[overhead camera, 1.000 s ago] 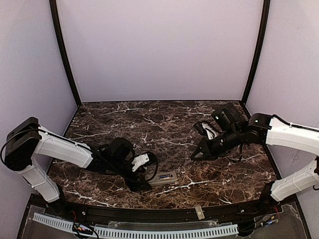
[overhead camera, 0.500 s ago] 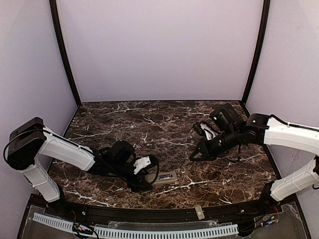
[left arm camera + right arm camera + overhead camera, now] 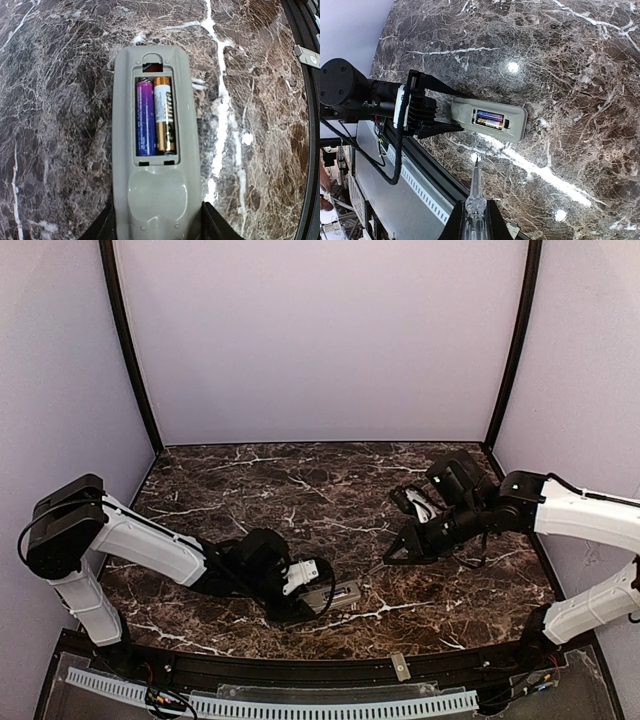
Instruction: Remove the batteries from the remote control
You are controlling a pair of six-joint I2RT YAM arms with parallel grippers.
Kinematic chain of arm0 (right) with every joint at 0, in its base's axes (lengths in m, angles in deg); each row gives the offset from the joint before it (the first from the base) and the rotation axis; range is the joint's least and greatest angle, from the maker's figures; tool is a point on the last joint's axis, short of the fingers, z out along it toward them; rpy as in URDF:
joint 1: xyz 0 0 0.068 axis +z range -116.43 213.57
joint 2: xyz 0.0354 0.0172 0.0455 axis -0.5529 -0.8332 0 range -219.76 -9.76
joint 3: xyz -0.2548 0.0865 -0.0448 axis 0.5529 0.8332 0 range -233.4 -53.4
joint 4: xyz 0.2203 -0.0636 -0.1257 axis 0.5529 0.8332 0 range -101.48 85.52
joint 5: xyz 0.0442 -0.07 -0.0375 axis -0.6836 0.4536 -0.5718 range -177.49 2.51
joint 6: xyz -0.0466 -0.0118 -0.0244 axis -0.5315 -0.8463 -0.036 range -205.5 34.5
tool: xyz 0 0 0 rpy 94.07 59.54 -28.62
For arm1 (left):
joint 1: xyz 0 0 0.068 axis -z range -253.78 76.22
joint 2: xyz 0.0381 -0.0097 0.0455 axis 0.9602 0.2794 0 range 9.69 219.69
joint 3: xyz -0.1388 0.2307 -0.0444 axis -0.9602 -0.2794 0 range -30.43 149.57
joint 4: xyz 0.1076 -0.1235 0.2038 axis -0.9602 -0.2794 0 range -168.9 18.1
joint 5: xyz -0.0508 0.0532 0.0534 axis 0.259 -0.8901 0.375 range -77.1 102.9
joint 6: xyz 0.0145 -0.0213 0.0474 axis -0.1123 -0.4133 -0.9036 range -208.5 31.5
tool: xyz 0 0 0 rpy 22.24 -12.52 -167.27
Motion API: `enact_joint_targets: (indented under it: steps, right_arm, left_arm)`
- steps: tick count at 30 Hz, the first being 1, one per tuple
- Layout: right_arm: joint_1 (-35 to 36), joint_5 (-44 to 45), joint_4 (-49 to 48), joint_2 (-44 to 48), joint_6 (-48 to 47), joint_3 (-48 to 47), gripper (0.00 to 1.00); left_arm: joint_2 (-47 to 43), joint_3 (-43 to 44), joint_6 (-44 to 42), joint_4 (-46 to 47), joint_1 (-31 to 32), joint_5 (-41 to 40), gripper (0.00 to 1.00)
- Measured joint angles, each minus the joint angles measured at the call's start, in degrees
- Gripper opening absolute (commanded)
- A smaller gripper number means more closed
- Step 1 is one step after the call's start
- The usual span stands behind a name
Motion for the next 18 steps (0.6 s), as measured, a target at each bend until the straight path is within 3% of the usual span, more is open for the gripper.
enact_joint_targets:
  steps: [7, 14, 18]
  right_arm:
    - [0.00, 0.46, 0.24, 3.30, 0.00, 0.63, 0.00]
    - [0.00, 1.57, 1.57, 5.53, 0.04, 1.53, 0.00]
    - [-0.02, 1.79, 2.16, 5.49, 0.04, 1.73, 0.00]
  left_arm:
    - [4.15, 6.36, -0.42, -3.45, 1.09, -0.13, 0.49]
    - [5.75, 8.41, -1.07, -3.50, 1.88, 0.42, 0.73]
    - [5.64, 7.80, -0.94, -2.21, 2.27, 0.55, 0.79]
